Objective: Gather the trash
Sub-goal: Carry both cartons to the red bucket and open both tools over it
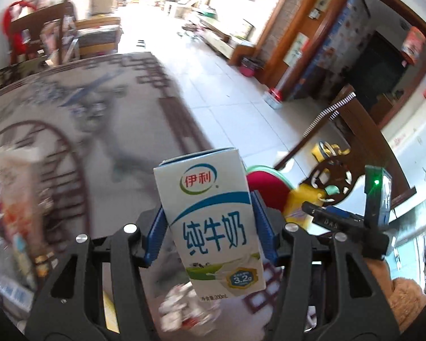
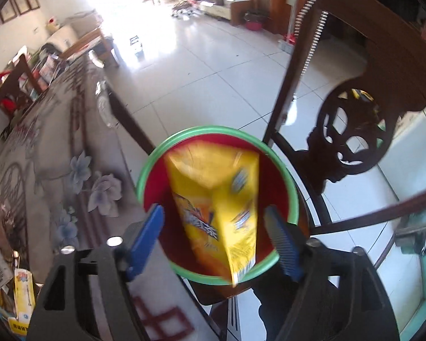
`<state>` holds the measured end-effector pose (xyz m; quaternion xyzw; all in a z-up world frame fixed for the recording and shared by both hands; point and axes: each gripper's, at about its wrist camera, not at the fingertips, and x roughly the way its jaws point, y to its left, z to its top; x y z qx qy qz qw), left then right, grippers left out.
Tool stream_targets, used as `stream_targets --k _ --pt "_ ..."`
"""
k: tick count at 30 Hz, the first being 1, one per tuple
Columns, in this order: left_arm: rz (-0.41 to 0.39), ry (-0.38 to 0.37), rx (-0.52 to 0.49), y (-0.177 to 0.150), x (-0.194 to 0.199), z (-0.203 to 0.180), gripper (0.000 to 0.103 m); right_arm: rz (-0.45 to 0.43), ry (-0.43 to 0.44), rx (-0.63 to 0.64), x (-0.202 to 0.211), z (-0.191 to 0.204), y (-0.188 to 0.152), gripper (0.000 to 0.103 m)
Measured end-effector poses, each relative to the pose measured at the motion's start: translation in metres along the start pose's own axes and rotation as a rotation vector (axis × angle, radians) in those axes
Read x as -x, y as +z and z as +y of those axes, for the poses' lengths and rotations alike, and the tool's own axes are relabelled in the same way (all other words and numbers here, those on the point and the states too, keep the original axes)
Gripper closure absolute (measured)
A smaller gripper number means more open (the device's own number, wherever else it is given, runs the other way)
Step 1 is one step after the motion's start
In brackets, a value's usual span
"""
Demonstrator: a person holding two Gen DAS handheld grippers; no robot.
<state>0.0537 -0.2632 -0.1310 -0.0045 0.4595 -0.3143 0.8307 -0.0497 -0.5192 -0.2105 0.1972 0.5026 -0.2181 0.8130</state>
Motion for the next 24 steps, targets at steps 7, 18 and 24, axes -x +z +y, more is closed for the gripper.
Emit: stream_targets --k 7,18,24 --pt "0.078 -0.102 -0.142 0.013 -0.063 -0.070 0.049 -0.025 -0.012 -0.088 0.014 -0.033 -0.002 0.026" --pt "0.121 -0.126 -0.235 0.012 -0.105 -0.125 0.048 -0.046 -0.049 -0.135 0.035 -0.058 -0.014 0.026" --pt "0.088 -0.117 -0.242 0.016 -0.098 -0.133 0.026 -0.052 -0.060 -0.162 0.042 -0.069 -0.020 0.026"
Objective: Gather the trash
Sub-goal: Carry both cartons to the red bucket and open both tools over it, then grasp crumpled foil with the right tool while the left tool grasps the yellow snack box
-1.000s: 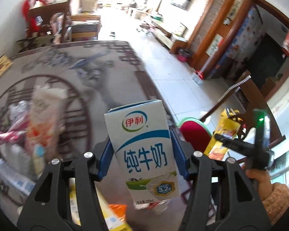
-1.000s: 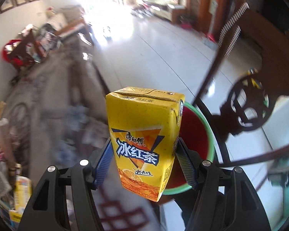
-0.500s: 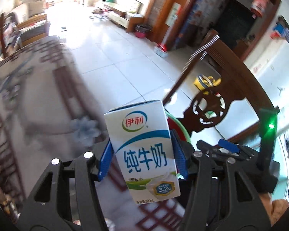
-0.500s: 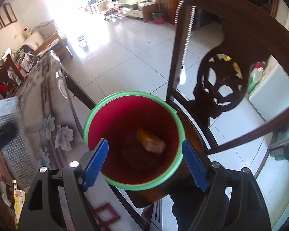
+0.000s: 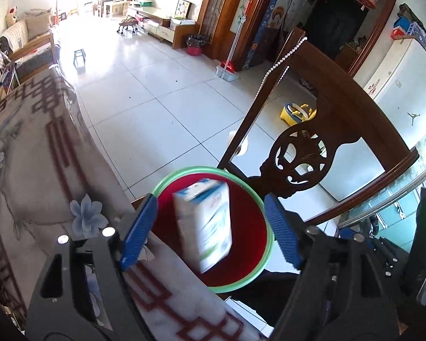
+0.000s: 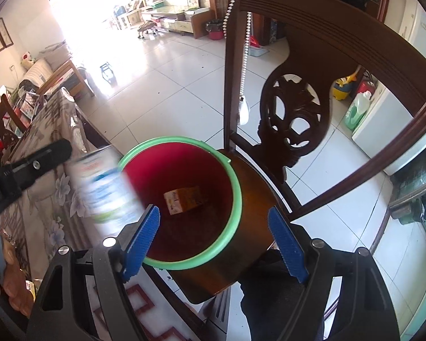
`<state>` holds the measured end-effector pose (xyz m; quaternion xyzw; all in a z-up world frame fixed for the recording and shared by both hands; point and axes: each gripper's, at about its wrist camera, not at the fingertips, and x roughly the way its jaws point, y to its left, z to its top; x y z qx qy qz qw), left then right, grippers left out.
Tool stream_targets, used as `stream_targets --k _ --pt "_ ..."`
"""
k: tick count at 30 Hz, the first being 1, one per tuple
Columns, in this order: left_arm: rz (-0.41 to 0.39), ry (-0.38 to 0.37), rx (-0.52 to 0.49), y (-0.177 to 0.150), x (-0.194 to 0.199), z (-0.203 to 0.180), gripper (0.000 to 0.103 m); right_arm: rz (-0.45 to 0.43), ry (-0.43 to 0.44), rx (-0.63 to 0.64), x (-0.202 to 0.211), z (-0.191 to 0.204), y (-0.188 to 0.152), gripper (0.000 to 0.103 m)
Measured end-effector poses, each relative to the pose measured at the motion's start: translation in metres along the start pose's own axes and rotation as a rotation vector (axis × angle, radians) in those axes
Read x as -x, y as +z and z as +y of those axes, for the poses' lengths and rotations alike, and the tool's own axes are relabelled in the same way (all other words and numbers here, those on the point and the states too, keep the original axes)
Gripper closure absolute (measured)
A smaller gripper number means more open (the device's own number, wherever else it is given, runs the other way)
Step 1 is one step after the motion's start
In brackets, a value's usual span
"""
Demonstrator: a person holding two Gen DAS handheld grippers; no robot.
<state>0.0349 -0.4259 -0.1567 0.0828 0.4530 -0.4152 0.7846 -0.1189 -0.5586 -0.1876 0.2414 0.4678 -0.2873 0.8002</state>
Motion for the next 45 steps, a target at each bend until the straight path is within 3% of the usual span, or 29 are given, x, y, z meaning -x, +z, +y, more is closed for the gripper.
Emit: stream_targets --k 7,12,16,20,24,30,36,37,38,41,45 --pt "-0.100 0.021 0.011 0.000 0.064 0.018 0.013 -0.029 0.045 0.035 0.019 0.021 -0.003 0.026" --pt "-0.229 0.153 0.055 -0.020 0.137 0.060 0.009 -0.056 0.102 0.124 0.037 0.061 -0.009 0.019" --pt "-0.275 0.241 0.142 -0.045 0.177 0.099 0.008 -0.051 0.167 0.213 0.047 0.100 -0.020 0.017" --pt "-0.263 0.357 0.253 -0.082 0.212 0.143 0.008 -0.020 0.223 0.291 0.052 0.132 -0.041 0.017" --pt "-0.229 0.424 0.353 -0.121 0.236 0.177 0.008 0.039 0.272 0.382 0.050 0.166 -0.071 0.017" --pt "-0.148 0.428 0.487 -0.176 0.252 0.207 0.008 0.164 0.334 0.480 0.030 0.212 -0.113 0.017" --pt "-0.089 0.400 0.520 -0.208 0.248 0.204 0.008 0.231 0.313 0.538 0.007 0.239 -0.136 0.019" --pt "-0.081 0.395 0.523 -0.211 0.246 0.203 0.008 0.233 0.306 0.544 0.004 0.242 -0.139 0.021" --pt "-0.071 0.386 0.528 -0.216 0.244 0.205 0.008 0.242 0.296 0.554 -0.001 0.244 -0.141 0.034" --pt "-0.048 0.360 0.546 -0.220 0.238 0.204 0.008 0.295 0.355 0.508 -0.006 0.242 -0.142 0.057" --pt "-0.019 0.327 0.547 -0.221 0.223 0.201 0.008 0.225 0.357 0.542 0.012 0.242 -0.138 0.064"
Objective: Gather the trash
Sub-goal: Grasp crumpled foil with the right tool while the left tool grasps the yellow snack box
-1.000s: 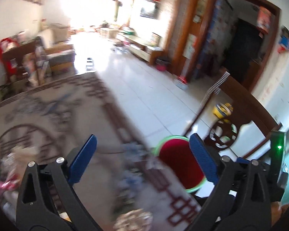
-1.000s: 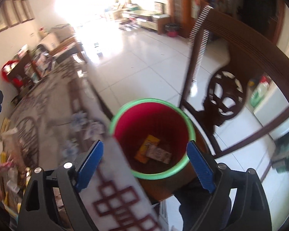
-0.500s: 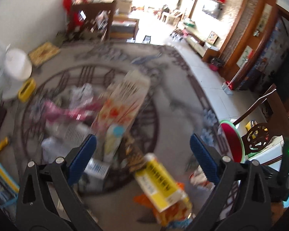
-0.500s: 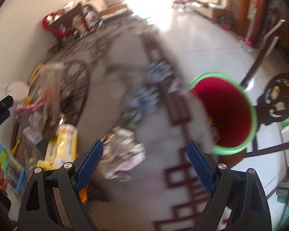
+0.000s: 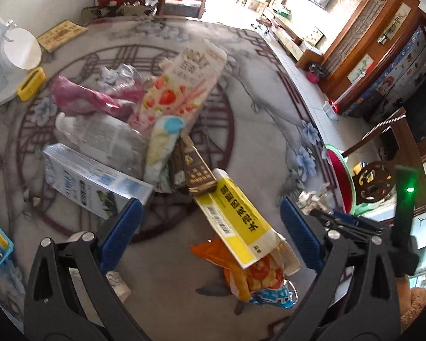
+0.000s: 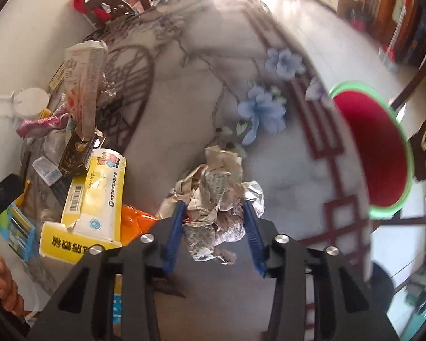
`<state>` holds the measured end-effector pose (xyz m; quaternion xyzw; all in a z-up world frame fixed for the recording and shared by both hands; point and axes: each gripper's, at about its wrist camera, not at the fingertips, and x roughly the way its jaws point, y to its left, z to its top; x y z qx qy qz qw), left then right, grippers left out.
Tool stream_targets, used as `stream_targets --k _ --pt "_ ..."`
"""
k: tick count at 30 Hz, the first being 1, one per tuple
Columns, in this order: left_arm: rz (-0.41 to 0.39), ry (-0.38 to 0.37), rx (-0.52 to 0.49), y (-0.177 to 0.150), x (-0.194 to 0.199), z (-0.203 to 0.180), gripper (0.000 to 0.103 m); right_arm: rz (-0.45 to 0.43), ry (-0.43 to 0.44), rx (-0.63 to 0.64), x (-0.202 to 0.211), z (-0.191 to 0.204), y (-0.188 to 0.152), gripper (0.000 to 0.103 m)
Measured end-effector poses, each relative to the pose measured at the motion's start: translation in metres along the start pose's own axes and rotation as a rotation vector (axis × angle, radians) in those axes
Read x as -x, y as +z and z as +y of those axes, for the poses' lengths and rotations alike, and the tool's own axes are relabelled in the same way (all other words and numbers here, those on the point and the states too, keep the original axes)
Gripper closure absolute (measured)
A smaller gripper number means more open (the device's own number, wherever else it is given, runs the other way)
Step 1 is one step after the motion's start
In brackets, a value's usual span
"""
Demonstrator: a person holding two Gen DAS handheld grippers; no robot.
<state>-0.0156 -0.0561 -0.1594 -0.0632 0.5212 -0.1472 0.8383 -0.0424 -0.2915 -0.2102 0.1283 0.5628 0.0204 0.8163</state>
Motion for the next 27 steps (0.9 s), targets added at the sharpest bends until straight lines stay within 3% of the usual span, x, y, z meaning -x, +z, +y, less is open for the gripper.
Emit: stream_targets --k 7,13,22,27 --pt "0.097 0.001 -0.006 -0.002 -0.034 -0.012 0.008 -0.079 0.025 -0.007 0.030 -0.002 0.002 0.064" --pt "0.180 -0.006 0.005 -0.006 -0.062 -0.018 0.010 -0.090 0.024 0.009 0.038 0.001 -0.001 0.063" --pt "0.213 -0.046 0.049 -0.006 -0.070 -0.016 0.055 -0.100 0.019 0.017 0.042 0.001 -0.005 0.063" --pt "0.154 -0.083 0.039 -0.002 -0.052 -0.023 0.065 -0.103 0.023 0.015 0.042 0.000 -0.005 0.063"
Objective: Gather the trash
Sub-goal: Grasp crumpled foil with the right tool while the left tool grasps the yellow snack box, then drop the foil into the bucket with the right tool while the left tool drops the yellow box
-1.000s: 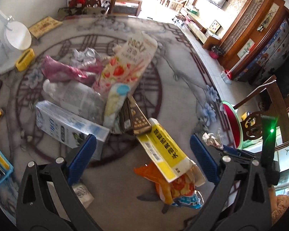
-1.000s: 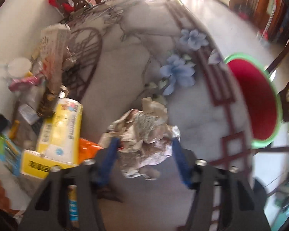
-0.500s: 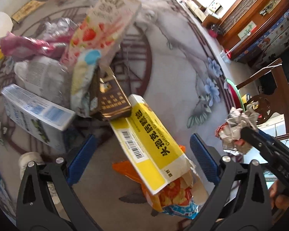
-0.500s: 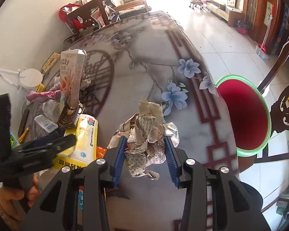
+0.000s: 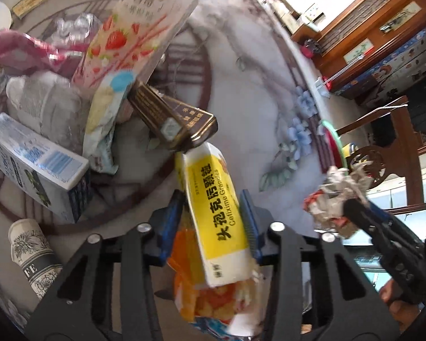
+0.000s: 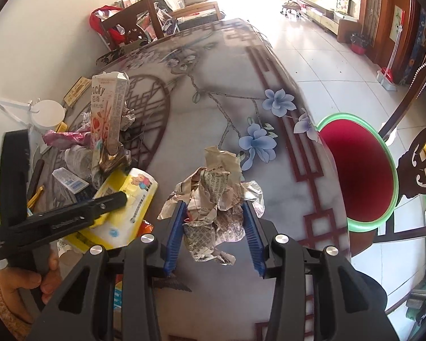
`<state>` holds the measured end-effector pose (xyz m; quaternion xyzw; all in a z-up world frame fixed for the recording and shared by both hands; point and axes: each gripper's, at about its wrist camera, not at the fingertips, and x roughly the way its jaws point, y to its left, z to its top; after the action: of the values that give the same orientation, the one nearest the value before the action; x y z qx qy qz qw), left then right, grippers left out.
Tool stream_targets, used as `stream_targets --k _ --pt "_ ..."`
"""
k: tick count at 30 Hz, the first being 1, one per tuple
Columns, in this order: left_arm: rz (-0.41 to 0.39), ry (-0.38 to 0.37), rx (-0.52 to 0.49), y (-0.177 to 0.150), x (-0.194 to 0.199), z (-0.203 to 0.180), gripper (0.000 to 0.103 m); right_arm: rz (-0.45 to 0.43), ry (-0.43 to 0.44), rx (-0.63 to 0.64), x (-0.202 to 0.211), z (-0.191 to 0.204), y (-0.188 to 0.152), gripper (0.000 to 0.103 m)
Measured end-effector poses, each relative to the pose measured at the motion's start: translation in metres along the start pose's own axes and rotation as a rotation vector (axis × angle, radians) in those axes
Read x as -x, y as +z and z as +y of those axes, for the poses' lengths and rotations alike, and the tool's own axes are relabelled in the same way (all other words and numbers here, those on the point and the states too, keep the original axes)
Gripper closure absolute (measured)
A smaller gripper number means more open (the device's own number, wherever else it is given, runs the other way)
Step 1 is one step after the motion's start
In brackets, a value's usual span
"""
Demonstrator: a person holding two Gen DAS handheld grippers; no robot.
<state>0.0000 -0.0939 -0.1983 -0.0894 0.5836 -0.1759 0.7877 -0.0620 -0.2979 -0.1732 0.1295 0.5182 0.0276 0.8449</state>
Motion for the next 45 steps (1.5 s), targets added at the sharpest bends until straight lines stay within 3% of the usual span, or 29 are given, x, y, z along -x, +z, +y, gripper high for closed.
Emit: stream_targets --k 7,19,38,45 --pt "-0.148 0.044 -0.095 0.009 0.038 -0.022 0.066 -0.046 0.001 0.013 0.011 0.005 0.008 0.063" --pt "-0.306 0.072 -0.180 0.021 0.081 -0.055 0.066 -0.203 -0.010 0.019 0.054 0.010 0.028 0.063" --pt "-0.338 0.043 -0.271 0.038 0.080 -0.097 0.065 -0.266 -0.036 -0.054 0.074 -0.019 0.041 0.063" --pt "-0.313 0.025 -0.319 0.046 0.066 -0.117 0.065 -0.264 -0.061 -0.104 0.071 -0.041 0.046 0.063"
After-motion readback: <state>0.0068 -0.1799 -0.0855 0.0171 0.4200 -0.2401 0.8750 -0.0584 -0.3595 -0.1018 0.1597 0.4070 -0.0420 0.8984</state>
